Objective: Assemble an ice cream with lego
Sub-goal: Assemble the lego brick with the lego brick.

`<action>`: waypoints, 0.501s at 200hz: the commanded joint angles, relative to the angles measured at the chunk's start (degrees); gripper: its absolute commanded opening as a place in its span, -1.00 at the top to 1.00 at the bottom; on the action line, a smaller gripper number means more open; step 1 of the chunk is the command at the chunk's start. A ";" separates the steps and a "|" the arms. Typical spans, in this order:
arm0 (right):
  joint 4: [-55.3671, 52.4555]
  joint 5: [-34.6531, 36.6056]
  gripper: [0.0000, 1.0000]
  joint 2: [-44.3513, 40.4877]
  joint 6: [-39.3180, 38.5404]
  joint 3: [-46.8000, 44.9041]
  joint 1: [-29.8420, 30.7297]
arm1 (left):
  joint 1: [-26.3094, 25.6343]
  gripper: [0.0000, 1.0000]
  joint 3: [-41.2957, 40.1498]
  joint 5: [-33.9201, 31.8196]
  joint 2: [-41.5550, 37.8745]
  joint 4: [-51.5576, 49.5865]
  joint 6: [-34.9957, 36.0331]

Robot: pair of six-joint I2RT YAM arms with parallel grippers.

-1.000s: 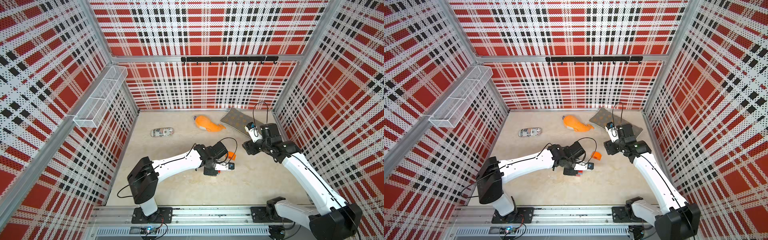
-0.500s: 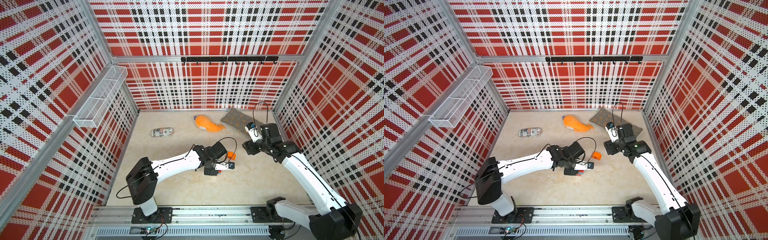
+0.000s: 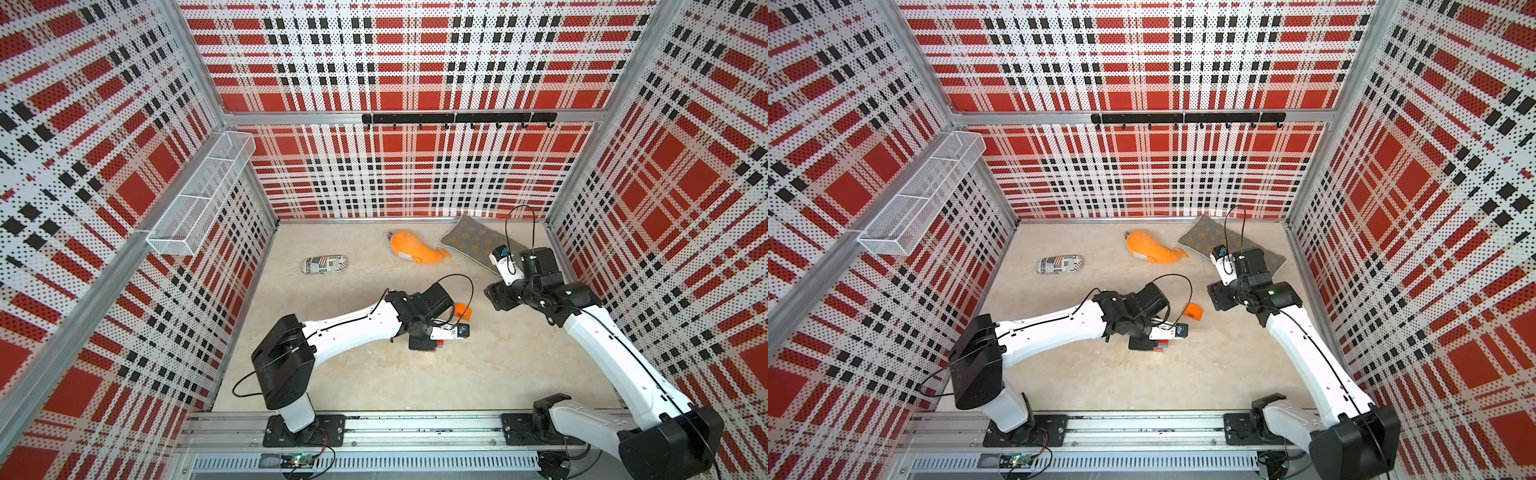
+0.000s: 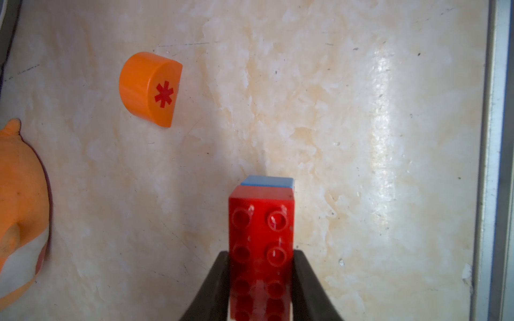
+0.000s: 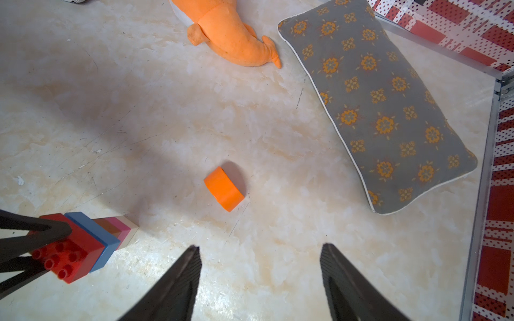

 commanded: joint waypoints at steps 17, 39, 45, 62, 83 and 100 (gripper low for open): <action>0.70 -0.49 -0.46 -0.30 0.18 -0.19 -0.50 | -0.42 0.88 -4.63 2.68 5.53 -2.48 -0.80; 0.77 -0.67 -0.46 -0.33 0.13 -0.11 -0.54 | -0.63 0.88 -5.48 2.72 6.24 -2.62 -1.01; 0.81 -0.67 -0.46 -0.29 0.17 -0.11 -0.50 | -0.67 0.88 -5.58 2.72 6.37 -2.70 -1.11; 0.77 -0.76 -0.46 -0.35 0.13 -0.11 -0.48 | -0.78 0.88 -6.01 2.72 6.74 -2.92 -1.33; 0.77 -0.89 -0.46 -0.19 0.18 0.03 -0.57 | -0.71 0.88 -6.00 2.55 7.13 -3.27 -1.47; 0.88 -0.94 -0.46 -0.03 0.18 0.07 -0.56 | -0.77 0.87 -6.11 2.21 7.70 -3.58 -1.51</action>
